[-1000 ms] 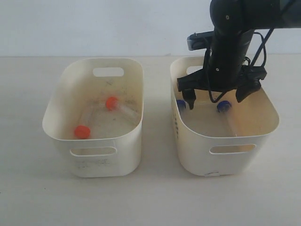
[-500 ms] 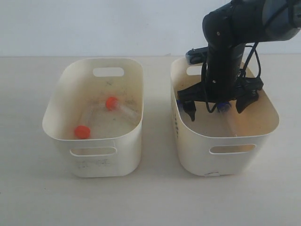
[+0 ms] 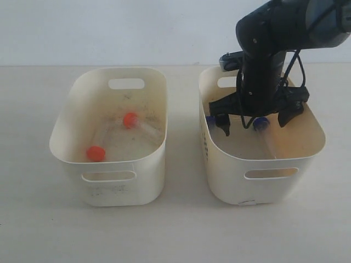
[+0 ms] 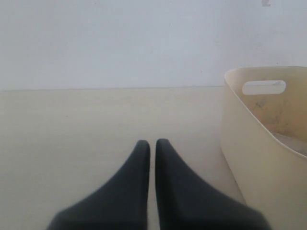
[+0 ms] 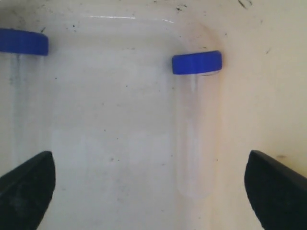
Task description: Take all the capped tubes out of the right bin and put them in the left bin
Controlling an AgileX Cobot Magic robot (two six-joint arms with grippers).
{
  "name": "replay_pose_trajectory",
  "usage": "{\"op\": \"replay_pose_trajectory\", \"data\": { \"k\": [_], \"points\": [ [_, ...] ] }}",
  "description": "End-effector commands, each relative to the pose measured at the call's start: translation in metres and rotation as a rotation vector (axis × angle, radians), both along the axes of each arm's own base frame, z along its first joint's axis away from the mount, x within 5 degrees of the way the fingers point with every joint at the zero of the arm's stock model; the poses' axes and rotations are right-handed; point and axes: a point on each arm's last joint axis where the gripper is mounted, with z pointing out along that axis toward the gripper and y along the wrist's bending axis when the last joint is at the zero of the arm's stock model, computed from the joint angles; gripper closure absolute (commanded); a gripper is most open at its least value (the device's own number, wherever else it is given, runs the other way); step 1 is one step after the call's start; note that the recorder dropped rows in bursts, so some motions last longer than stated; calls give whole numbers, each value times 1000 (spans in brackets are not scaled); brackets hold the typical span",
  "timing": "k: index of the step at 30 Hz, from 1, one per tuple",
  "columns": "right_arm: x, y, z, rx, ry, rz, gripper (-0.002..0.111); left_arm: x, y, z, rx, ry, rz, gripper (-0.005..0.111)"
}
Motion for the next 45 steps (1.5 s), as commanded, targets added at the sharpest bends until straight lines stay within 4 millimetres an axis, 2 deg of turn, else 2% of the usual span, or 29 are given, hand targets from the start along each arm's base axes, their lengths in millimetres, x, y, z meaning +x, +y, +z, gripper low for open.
{"op": "replay_pose_trajectory", "data": {
  "k": [1, 10, 26, 28, 32, 45],
  "points": [
    [1, -1, -1, 0, -7, -10, 3, 0, 0, 2, -16, -8, 1, 102],
    [1, -1, -34, -47, 106, -20, 3, 0, 0, 2, -16, -8, 1, 102],
    [4, 0, -38, -32, 88, -27, 3, 0, 0, 2, -16, -8, 1, 102],
    [4, 0, -43, -39, 105, -28, 3, 0, 0, 2, -16, -8, 1, 102],
    [0, -2, -67, -87, 209, -39, 3, 0, 0, 2, -16, -8, 1, 102],
    [-3, 1, -68, -51, 231, -73, 3, 0, 0, 2, -16, -8, 1, 102]
  ]
}}
